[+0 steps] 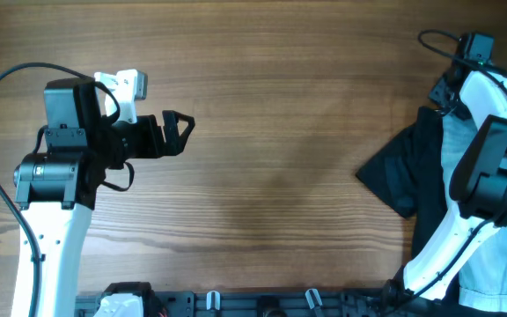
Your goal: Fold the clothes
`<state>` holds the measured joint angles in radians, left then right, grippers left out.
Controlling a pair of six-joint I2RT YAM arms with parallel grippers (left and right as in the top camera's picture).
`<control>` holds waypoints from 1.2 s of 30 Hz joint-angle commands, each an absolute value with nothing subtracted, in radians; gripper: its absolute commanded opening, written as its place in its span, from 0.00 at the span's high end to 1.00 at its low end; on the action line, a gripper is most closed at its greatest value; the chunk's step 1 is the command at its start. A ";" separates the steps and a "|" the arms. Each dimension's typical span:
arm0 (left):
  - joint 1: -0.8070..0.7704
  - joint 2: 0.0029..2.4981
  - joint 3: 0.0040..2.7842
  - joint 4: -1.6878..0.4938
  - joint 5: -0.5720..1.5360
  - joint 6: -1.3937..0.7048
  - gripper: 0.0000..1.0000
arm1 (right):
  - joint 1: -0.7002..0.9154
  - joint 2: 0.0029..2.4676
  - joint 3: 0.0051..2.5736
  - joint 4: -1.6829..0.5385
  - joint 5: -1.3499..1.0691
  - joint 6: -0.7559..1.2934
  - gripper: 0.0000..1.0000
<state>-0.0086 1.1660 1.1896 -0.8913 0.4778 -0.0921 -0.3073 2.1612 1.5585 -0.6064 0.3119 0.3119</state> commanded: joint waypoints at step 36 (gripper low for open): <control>-0.015 1.087 1.219 -0.784 0.185 -0.291 0.00 | 0.475 1.372 1.724 -1.013 0.020 0.370 0.28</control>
